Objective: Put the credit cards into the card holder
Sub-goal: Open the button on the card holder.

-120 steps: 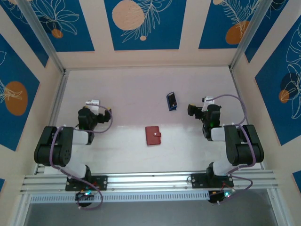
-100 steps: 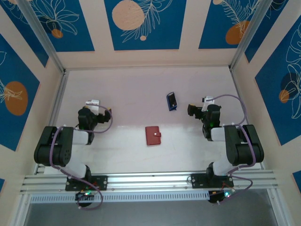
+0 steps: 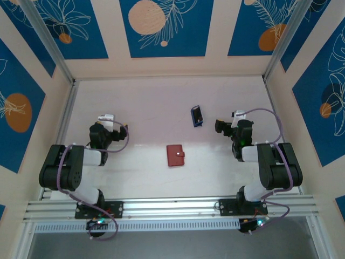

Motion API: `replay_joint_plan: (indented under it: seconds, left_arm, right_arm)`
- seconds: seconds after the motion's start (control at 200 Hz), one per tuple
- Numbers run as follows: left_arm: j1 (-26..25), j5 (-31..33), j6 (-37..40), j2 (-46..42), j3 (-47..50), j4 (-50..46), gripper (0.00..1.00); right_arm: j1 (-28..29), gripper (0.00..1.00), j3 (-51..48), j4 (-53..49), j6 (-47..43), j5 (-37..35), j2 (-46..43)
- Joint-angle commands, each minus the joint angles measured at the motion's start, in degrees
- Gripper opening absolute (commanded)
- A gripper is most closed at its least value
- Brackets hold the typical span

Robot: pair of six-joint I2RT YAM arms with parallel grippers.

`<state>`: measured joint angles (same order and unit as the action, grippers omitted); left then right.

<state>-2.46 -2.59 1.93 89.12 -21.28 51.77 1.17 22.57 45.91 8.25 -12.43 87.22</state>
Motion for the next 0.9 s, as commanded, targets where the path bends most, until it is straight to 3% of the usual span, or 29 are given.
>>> replay_joint_plan:
  seconds: [0.0, 0.18, 0.255, 0.275, 0.325, 0.375, 0.485, 0.535, 0.585, 0.625, 0.69, 0.74, 0.895]
  left_arm:
    - [0.70, -0.59, 0.26, 0.18, -0.61, 0.65, 1.00]
    - [0.72, 0.54, -0.12, -0.02, -0.84, 0.37, 1.00]
    - [0.33, 1.05, 0.60, -5.23, -3.99, -9.86, 1.00]
    - [0.08, 2.25, 0.61, -7.23, -5.36, -13.93, 1.00]
    - [-0.49, 5.83, 0.53, -10.96, -9.07, -24.59, 1.00]
    - [-0.90, 8.61, 0.31, -13.71, -13.62, -35.39, 1.00]
    - [-3.12, 14.19, -6.10, -16.68, -24.64, -55.45, 1.00]
    - [-4.88, 10.98, -7.18, -17.17, -27.80, -60.48, 1.00]
    - [-6.63, 10.41, -10.61, -17.39, -30.27, -63.84, 1.00]
    - [-6.88, 7.60, -15.32, -17.40, -31.29, -65.99, 1.00]
    - [-7.38, -3.08, -20.86, -17.30, -31.05, -65.98, 1.00]
    - [-8.62, -7.33, -25.10, -16.92, -30.90, -66.86, 1.00]
    - [-19.98, -10.66, -29.40, -15.94, -29.79, -65.79, 0.98]
  right_arm:
    - [0.24, 0.99, 0.37, 2.08, -1.13, -0.40, -0.01]
    - [-0.71, 0.99, 0.10, 2.27, -0.74, 1.48, -0.33]
    - [-0.68, 0.99, -0.13, -1.16, 0.76, -1.92, -5.03]
    - [-0.52, 0.99, 0.59, -3.90, 1.57, -3.46, -7.65]
    - [-0.74, 0.99, 6.46, -22.10, 6.73, -8.34, -13.73]
    - [-1.82, 0.99, 13.07, -36.48, 12.46, -7.96, -16.78]
    - [-5.28, 0.99, 21.55, -52.52, 30.30, -5.31, -17.65]
    - [-9.11, 0.99, 24.42, -59.82, 37.04, 1.36, -17.23]
    - [-12.31, 0.99, 25.61, -60.86, 37.52, 11.06, -16.69]
    - [-12.79, 0.99, 26.19, -62.10, 37.43, 13.33, -16.77]
    - [-10.21, 0.99, 27.58, -65.95, 34.71, 11.46, -18.36]
    - [-6.61, 0.99, 29.12, -70.02, 32.71, 7.78, -19.71]
    - [5.08, 1.00, 30.92, -79.03, 29.90, 2.92, -21.75]
